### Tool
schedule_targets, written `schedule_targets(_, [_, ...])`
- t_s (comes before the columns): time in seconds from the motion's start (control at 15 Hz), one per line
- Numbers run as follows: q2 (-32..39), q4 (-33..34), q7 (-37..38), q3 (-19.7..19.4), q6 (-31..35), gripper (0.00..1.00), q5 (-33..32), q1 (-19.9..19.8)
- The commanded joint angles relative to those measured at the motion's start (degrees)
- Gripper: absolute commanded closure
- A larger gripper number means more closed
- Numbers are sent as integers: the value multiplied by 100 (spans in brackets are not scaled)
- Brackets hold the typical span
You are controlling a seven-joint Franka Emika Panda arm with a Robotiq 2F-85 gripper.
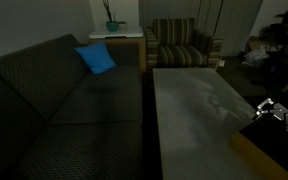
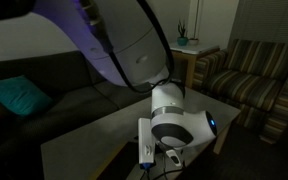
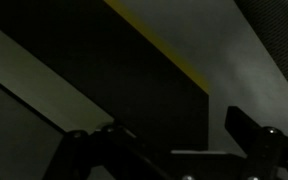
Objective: Close the book
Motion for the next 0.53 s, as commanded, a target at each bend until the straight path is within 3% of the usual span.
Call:
schedule_targets(0.0, [0, 173, -157, 10, -527, 0, 91, -6])
schedule_targets(0.47, [-7, 572, -324, -49, -1319, 0, -155, 471])
